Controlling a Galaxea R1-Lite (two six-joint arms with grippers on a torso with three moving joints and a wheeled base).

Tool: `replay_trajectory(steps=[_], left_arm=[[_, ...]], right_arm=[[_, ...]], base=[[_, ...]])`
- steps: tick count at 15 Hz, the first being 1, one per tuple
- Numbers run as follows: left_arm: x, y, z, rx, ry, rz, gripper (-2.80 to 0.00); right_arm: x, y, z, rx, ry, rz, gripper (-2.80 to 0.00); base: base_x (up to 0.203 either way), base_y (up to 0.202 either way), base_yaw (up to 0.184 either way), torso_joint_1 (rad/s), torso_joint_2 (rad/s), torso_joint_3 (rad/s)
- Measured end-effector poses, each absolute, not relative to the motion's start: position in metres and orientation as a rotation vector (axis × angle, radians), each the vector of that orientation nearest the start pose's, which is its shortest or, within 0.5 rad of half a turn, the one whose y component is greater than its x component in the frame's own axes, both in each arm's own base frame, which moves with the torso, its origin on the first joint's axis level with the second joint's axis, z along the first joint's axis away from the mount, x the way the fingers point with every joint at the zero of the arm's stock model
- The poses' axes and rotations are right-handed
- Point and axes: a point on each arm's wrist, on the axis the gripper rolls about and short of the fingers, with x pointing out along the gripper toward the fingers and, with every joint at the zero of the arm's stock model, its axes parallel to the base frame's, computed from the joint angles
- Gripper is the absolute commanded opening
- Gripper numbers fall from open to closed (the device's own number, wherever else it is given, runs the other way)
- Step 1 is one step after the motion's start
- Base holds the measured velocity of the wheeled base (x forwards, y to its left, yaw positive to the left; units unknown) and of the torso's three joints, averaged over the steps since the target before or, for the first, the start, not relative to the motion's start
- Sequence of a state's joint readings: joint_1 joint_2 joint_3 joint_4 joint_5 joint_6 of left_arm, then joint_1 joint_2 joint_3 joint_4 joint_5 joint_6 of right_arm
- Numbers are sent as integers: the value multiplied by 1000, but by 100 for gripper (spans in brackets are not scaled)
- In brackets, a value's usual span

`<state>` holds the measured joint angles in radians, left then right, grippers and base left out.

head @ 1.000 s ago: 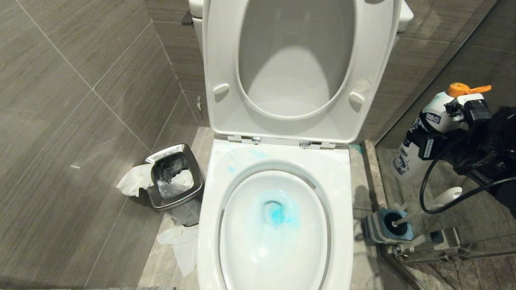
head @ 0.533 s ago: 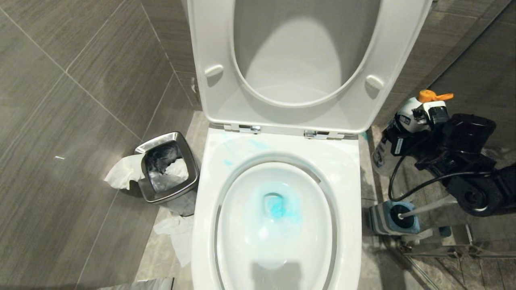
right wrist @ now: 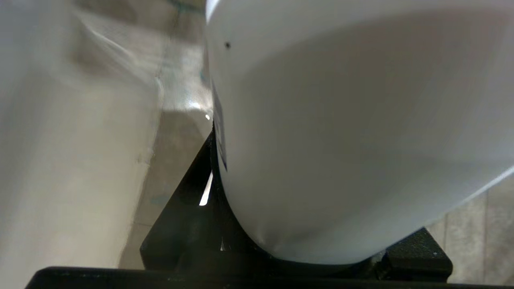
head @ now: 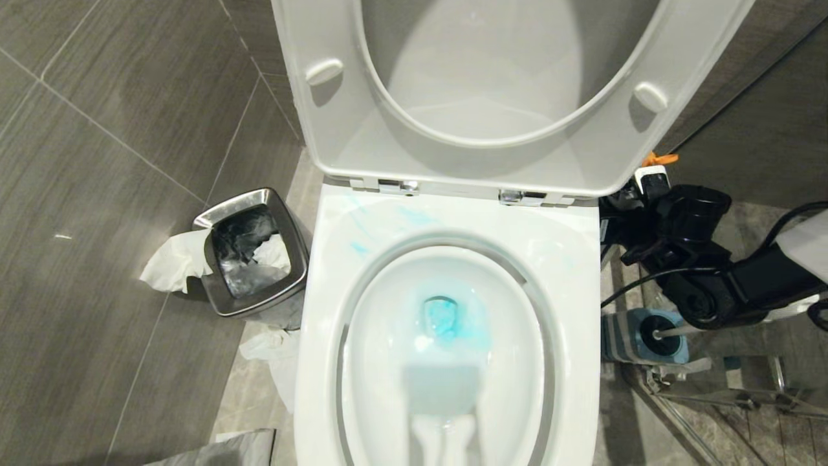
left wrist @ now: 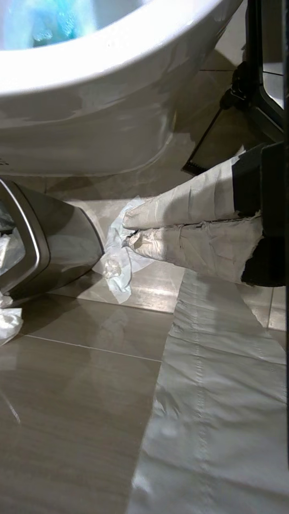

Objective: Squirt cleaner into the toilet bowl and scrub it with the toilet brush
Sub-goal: Place the cleaning agent on the floor

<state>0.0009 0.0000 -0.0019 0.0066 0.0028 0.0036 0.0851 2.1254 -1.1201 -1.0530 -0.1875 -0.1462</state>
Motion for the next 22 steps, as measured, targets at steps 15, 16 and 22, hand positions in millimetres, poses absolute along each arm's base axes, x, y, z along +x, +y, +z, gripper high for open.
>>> replay_trajectory(steps=[15, 16, 22], left_arm=[[-23, 0, 76, 6, 4, 4, -280], [-23, 0, 76, 6, 4, 4, -280], [-23, 0, 76, 6, 4, 4, -280]], right_arm=[[465, 50, 162, -120, -198, -131, -280], [466, 50, 165, -125, -236, -133, -280], [473, 51, 152, -122, -295, -142, -280]], base=[[0, 0, 0, 1, 2, -120], [0, 0, 0, 0, 0, 0], [0, 0, 0, 0, 0, 0]])
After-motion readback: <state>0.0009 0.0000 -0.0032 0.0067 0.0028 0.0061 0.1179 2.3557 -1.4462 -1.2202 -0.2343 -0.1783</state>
